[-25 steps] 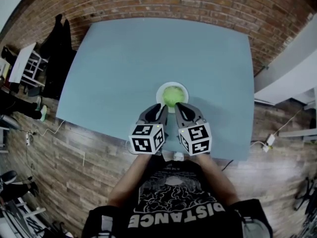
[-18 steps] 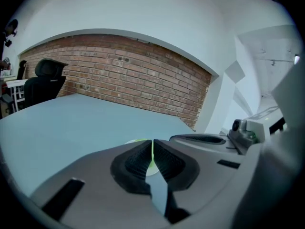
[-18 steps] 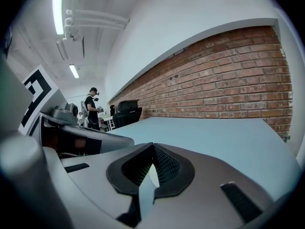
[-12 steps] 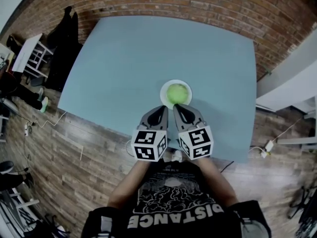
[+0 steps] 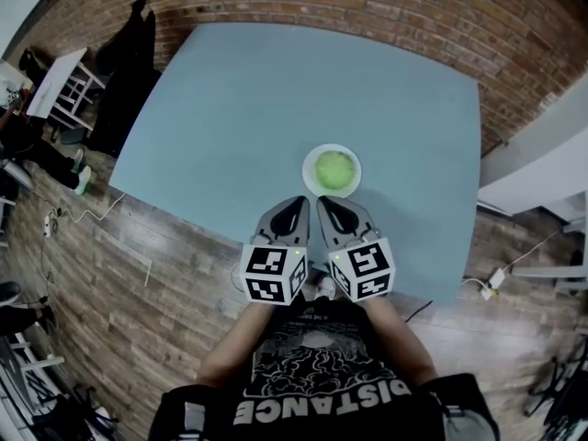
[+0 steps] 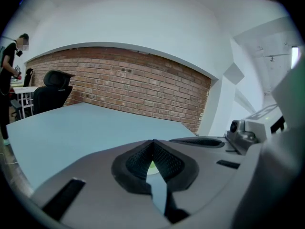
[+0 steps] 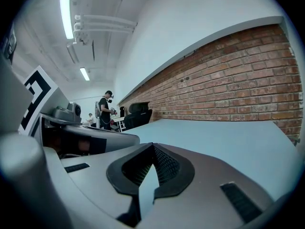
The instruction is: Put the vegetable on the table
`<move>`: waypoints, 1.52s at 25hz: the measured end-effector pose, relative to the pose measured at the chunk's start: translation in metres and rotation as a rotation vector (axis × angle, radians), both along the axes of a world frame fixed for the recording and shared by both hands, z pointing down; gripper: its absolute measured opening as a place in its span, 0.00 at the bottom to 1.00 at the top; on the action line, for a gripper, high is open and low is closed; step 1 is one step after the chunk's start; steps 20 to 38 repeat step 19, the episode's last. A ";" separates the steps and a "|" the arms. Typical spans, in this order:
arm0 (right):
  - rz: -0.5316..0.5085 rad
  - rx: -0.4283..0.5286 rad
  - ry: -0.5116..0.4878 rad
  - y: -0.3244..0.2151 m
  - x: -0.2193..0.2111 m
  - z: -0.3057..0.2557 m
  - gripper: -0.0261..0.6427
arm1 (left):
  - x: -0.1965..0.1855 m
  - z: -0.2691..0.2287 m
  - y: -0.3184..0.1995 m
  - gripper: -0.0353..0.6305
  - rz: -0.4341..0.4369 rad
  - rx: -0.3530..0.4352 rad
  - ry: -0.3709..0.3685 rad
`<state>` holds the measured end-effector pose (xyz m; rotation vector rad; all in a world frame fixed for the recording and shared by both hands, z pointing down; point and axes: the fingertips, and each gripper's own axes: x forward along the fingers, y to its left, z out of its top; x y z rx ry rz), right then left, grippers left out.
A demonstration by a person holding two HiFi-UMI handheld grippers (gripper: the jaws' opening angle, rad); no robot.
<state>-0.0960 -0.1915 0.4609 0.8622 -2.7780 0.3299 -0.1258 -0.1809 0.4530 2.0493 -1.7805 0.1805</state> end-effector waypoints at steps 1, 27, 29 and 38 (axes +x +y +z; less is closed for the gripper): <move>-0.001 -0.002 -0.001 0.001 -0.001 0.000 0.05 | -0.001 0.000 0.001 0.06 -0.003 0.000 -0.001; -0.015 -0.002 -0.004 0.012 -0.008 -0.002 0.05 | -0.008 0.007 0.013 0.06 -0.017 -0.013 -0.020; -0.015 -0.002 -0.004 0.012 -0.008 -0.002 0.05 | -0.008 0.007 0.013 0.06 -0.017 -0.013 -0.020; -0.015 -0.002 -0.004 0.012 -0.008 -0.002 0.05 | -0.008 0.007 0.013 0.06 -0.017 -0.013 -0.020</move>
